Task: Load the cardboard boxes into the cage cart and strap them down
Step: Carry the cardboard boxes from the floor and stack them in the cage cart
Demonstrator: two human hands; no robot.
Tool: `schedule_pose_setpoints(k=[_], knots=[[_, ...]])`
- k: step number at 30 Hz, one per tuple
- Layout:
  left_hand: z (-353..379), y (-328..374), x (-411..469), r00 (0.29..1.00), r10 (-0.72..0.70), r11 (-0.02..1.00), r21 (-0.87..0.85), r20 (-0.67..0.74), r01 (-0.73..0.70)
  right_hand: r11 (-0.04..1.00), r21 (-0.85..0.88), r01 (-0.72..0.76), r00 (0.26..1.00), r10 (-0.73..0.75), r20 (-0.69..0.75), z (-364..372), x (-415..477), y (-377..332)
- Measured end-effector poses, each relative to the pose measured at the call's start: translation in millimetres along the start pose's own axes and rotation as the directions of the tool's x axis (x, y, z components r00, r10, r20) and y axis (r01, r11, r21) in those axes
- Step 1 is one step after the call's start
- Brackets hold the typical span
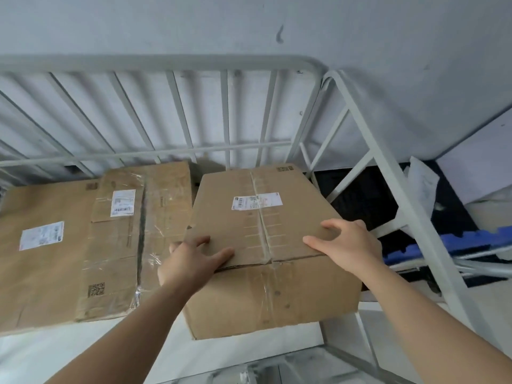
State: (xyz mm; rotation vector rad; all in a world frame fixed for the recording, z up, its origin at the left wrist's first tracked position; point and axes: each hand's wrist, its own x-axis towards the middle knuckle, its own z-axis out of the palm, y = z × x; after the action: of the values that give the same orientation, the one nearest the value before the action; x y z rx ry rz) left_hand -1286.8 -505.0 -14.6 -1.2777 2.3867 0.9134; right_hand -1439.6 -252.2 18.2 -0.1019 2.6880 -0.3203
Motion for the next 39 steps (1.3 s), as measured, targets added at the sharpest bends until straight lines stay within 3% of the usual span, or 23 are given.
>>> schedule_pose_setpoints(k=[17, 29, 39], knots=[[168, -56, 102, 0.997, -0.051, 0.998, 0.043, -0.057, 0.054, 1.000, 0.001, 0.005, 0.992, -0.005, 0.123, 184, 123, 59], [240, -84, 153, 0.996, -0.086, 0.993, 0.078, -0.033, 0.088, 1.000, 0.007, 0.005, 0.976, -0.007, 0.217, 271, 167, 65], [274, -103, 178, 0.999, -0.046, 0.973, 0.225, -0.012, 0.048, 0.999, -0.047, -0.015, 0.982, 0.023, 0.190, 331, 178, 70]])
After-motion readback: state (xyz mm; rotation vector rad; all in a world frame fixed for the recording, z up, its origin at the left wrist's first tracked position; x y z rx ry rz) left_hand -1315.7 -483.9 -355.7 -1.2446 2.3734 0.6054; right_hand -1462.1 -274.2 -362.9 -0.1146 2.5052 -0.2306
